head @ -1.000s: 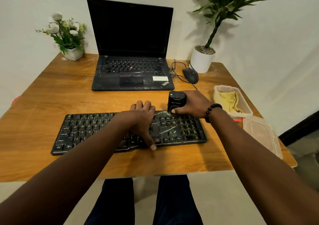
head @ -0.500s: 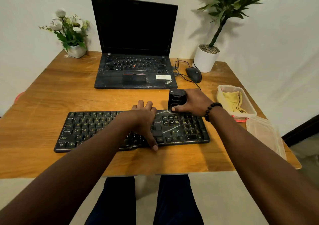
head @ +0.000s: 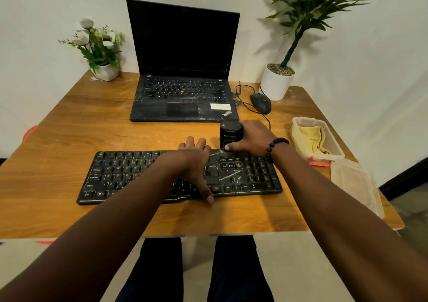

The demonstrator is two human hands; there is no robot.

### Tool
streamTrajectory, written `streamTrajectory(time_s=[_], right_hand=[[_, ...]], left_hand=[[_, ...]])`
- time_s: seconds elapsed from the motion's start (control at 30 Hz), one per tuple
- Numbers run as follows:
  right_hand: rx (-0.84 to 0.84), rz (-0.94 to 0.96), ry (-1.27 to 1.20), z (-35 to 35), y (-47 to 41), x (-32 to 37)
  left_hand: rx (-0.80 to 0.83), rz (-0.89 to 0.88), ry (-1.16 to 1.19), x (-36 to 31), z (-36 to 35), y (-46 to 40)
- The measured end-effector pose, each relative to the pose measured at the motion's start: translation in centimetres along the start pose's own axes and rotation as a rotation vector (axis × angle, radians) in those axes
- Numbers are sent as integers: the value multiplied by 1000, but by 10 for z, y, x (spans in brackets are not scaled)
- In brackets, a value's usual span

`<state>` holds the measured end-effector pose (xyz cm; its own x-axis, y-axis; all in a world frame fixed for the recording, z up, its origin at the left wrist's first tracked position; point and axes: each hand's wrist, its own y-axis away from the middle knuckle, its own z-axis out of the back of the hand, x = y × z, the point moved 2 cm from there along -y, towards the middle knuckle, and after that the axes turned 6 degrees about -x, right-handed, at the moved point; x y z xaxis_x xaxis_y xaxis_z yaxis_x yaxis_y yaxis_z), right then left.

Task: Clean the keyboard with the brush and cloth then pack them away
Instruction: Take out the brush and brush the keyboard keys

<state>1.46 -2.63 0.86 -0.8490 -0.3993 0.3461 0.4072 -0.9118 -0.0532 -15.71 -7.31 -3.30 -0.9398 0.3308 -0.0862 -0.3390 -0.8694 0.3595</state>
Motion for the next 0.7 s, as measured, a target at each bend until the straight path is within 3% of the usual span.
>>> streamTrajectory(time_s=[0.07,0.2,0.5,0.7], right_hand=[[-44,-4,38,3,-5,1],[101,26,-101,0,-1,7],[-42,59,160,-3,-16,4],[-62,-49,-190,-5,0,0]], left_hand=[[-1,-1,-9,0,0,0],[-3,2,6,1,-1,-1],[-10,0,6,1,-1,3],[-20,-18,-5,1,0,4]])
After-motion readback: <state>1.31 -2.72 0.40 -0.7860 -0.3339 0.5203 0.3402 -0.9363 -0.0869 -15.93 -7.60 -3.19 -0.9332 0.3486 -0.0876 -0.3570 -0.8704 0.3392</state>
